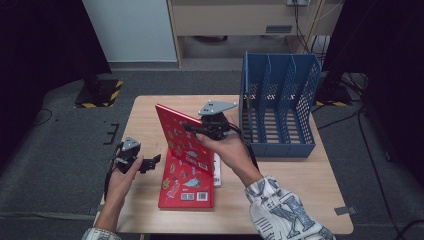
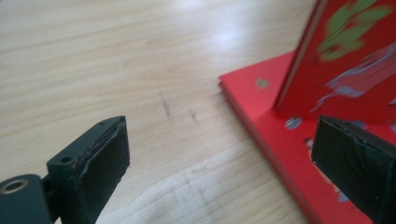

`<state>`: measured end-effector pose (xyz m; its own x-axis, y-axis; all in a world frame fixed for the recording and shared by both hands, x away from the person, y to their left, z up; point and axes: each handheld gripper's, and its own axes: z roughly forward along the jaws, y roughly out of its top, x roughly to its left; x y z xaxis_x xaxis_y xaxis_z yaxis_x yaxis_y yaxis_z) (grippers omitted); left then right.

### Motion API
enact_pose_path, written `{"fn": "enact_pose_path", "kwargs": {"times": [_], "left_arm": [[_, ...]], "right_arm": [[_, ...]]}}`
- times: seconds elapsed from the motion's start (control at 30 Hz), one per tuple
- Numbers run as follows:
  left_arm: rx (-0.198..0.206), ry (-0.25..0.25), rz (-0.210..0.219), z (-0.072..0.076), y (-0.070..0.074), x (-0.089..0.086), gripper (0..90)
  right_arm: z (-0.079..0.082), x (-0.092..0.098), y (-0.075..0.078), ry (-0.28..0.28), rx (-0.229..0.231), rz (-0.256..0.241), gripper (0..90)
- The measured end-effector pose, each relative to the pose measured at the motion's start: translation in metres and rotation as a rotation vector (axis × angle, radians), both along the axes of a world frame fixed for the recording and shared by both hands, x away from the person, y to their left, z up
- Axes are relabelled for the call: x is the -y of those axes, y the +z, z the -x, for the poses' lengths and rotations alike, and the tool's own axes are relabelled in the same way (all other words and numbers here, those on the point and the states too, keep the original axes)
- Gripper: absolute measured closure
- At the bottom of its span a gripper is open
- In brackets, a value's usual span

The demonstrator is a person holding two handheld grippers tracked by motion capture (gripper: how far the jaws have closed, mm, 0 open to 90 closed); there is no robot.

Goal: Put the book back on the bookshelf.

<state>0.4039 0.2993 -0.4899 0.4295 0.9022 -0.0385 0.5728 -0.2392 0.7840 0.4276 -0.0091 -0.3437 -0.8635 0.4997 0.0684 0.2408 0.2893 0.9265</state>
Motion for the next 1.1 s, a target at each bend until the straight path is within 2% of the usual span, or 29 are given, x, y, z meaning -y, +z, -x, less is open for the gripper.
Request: {"fn": "enact_pose_path", "kwargs": {"times": [0.1,0.17,0.23,0.4,0.43,0.57,0.87,1.1], "left_arm": [[-0.016,0.002,-0.003,0.001,-0.009,-0.004,4.3],[-0.049,-0.010,-0.040,0.002,-0.014,-0.007,4.2],[-0.060,-0.008,-0.069,0.002,-0.018,-0.011,4.2],[-0.077,0.038,-0.071,0.003,-0.022,-0.023,4.4],[-0.079,0.045,-0.065,0.003,-0.023,-0.023,4.4],[-0.091,0.033,-0.113,0.002,-0.026,-0.024,4.2],[-0.119,0.021,-0.137,0.003,-0.030,-0.020,4.1],[-0.132,0.006,-0.149,0.003,-0.032,-0.017,3.9]], "right_arm": [[0.000,0.006,0.003,-0.009,0.002,-0.018,79.4],[0.000,0.008,0.005,-0.013,0.009,-0.019,79.4],[0.001,0.010,0.006,-0.022,0.013,-0.019,79.4],[0.002,0.018,0.009,-0.038,0.019,-0.017,79.4],[0.002,0.020,0.010,-0.041,0.019,-0.018,79.4],[0.003,0.027,0.012,-0.051,0.022,-0.029,79.4],[0.010,0.047,0.020,-0.075,0.036,-0.033,79.4],[0.016,0.063,0.020,-0.093,0.039,-0.029,79.4]]}}
